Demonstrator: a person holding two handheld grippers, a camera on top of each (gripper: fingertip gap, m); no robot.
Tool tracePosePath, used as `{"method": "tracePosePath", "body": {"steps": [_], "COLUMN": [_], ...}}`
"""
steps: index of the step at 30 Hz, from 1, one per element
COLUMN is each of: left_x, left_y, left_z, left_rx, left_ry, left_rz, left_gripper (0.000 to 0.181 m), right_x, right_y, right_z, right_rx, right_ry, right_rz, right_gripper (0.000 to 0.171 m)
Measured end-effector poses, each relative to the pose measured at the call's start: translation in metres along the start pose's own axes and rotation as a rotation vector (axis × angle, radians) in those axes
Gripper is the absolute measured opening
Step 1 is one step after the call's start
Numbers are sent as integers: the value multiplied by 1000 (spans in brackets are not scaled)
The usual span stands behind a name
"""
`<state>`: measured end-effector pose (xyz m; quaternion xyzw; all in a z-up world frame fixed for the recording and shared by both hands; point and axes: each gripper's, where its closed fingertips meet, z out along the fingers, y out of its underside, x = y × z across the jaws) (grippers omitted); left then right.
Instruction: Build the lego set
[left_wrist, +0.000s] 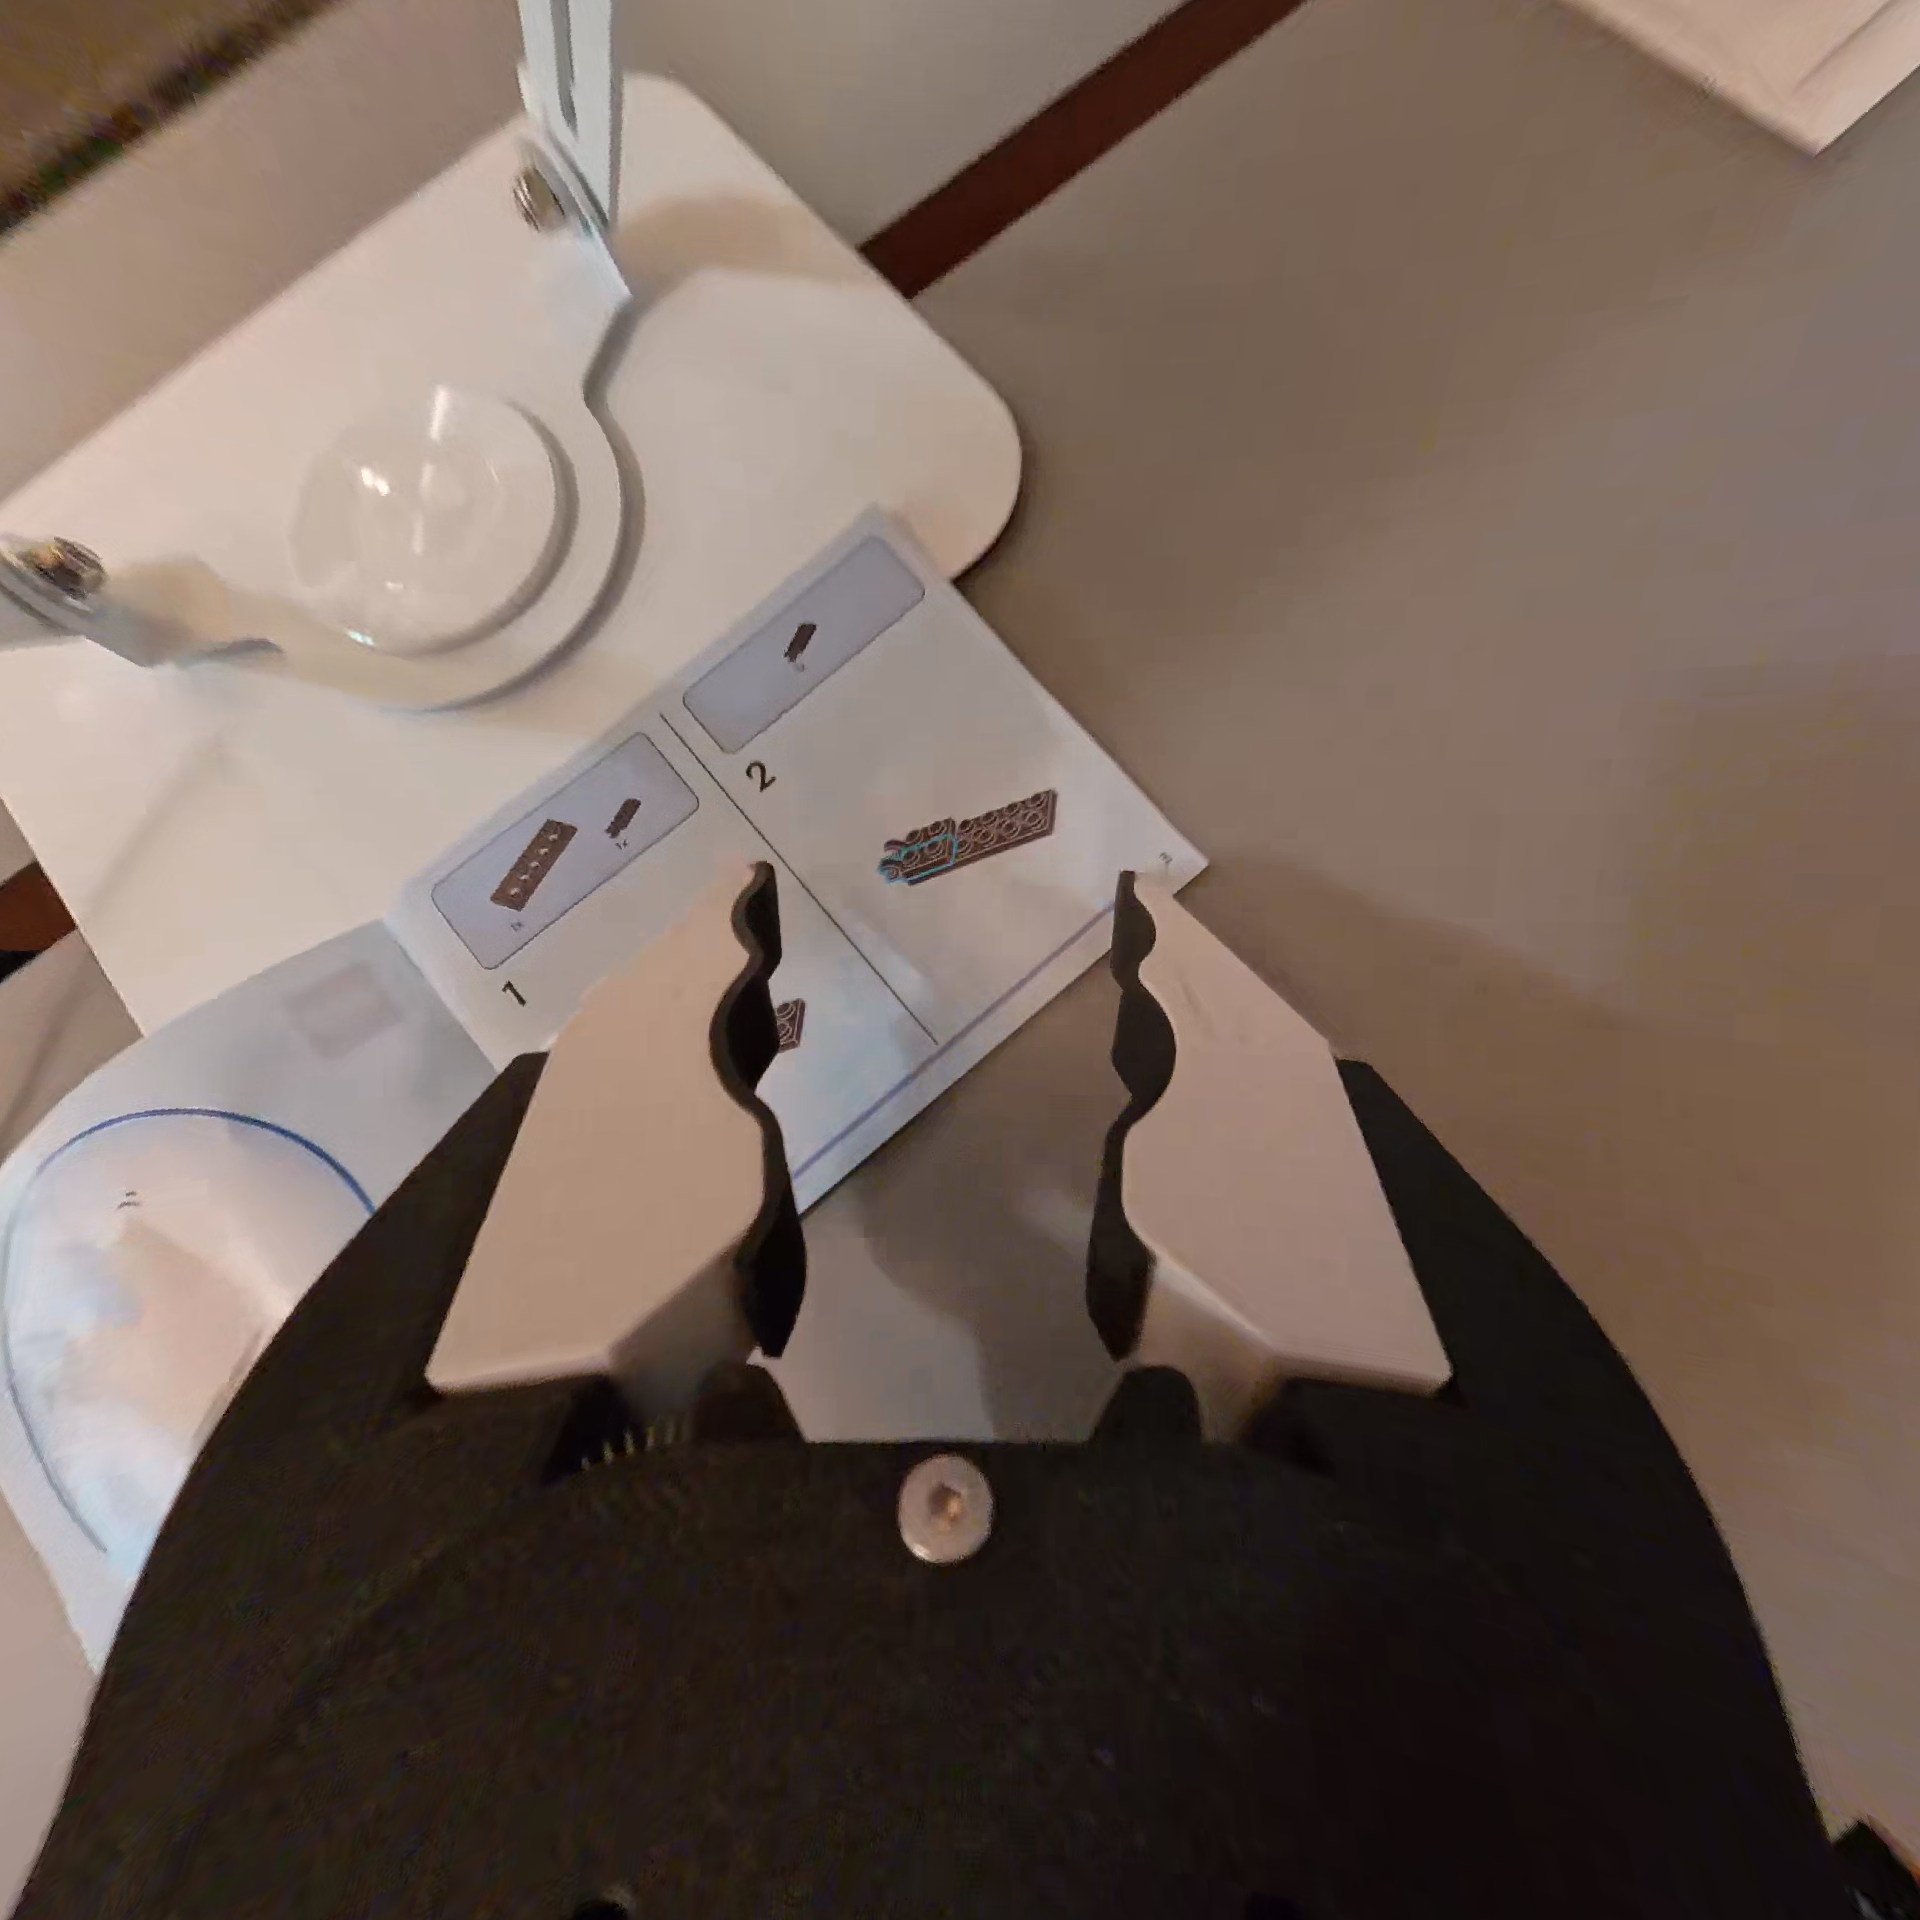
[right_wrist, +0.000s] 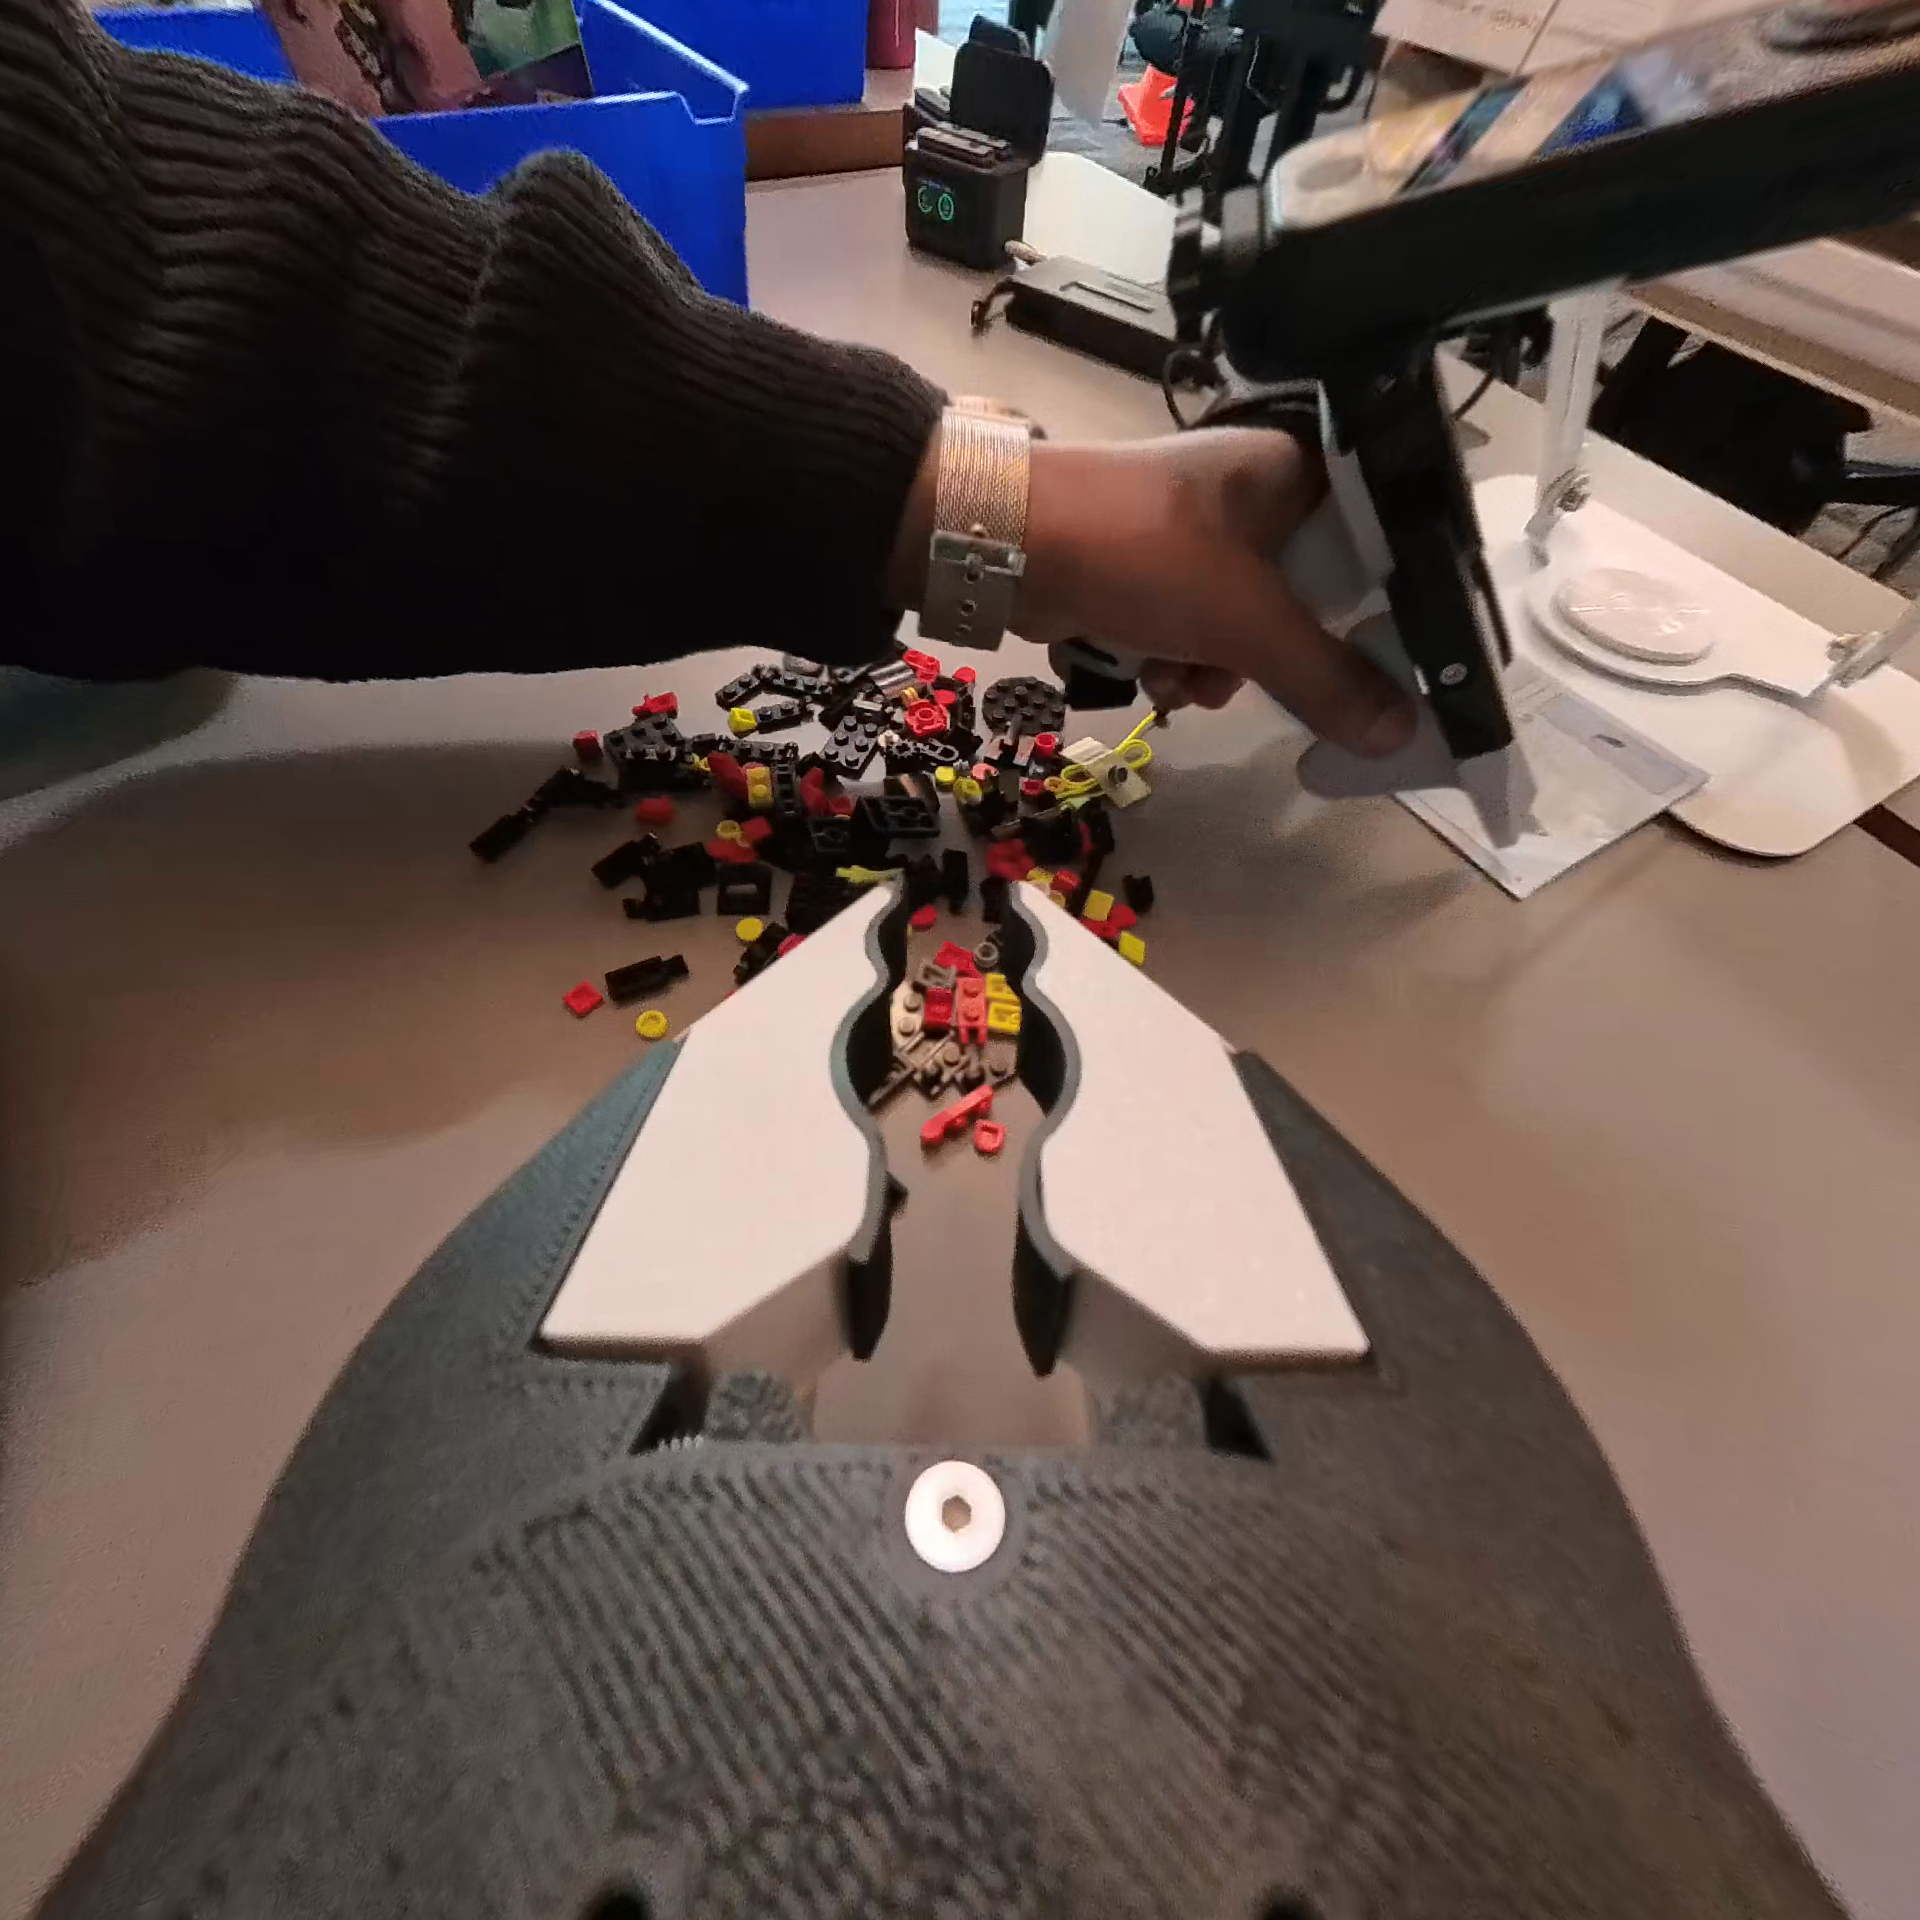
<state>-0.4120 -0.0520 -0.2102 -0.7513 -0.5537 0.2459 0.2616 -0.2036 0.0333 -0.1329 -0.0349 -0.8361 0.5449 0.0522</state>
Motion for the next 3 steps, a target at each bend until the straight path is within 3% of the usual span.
{"method": "tracePosePath", "body": {"steps": [1,3], "left_x": [-1,-1], "left_y": [4,5], "left_z": [4,8], "left_rx": [-21,-8], "left_ry": [0,25], "left_rz": [-10,-44], "left_gripper": [65,66], "right_x": [1,0], "right_y": [-1,-2], "right_z": [-1,-1], "right_rx": [9,20], "right_ry": [-7,-26], "right_rz": [12,36], "right_gripper": [16,16]}}
